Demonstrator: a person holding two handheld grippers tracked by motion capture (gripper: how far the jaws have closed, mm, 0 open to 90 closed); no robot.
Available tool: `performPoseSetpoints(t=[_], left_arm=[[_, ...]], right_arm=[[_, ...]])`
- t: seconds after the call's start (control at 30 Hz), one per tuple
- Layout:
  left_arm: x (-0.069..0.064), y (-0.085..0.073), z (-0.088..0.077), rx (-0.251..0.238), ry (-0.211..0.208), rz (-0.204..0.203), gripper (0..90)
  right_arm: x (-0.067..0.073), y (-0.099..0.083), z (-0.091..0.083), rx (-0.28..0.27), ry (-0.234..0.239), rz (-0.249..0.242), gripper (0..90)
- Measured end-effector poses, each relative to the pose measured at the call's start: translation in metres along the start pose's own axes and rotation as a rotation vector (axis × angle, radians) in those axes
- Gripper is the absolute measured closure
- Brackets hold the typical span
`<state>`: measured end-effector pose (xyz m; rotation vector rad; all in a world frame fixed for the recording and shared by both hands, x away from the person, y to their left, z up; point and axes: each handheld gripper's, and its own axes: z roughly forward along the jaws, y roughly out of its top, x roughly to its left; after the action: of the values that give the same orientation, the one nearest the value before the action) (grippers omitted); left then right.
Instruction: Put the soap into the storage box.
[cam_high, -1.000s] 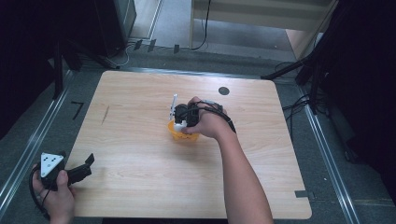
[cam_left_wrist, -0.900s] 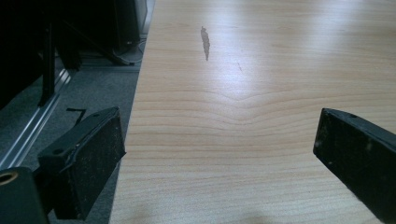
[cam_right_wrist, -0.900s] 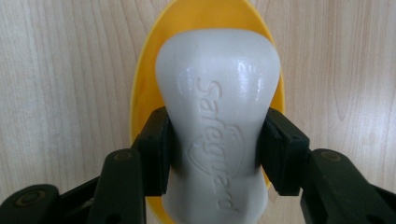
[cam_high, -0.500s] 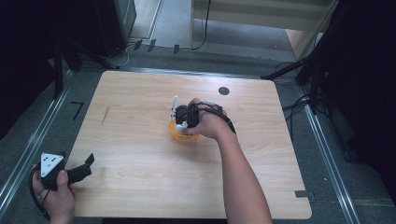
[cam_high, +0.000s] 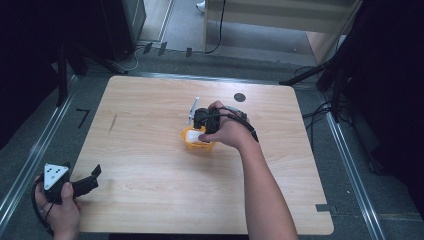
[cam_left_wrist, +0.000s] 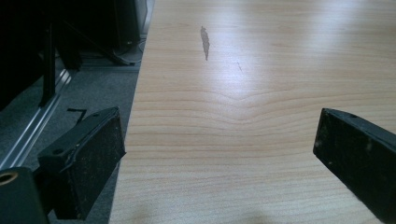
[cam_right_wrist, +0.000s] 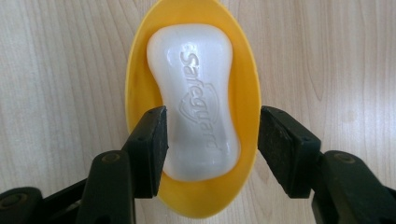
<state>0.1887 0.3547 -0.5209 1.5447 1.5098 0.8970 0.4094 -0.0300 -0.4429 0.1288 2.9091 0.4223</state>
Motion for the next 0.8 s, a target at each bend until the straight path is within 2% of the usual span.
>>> performPoseSetpoints(t=[0.33,0.8], left_arm=[[0.000,0.000,0.000,0.003,0.001,0.009,2.3],[-0.001,0.000,0.001,0.001,0.003,0.013,2.3]], right_arm=[[-0.002,-0.018,-0.017,-0.019,-0.014,0.029,44.6],[0.001,-0.058,-0.030,-0.013,-0.016,0.090,43.5]])
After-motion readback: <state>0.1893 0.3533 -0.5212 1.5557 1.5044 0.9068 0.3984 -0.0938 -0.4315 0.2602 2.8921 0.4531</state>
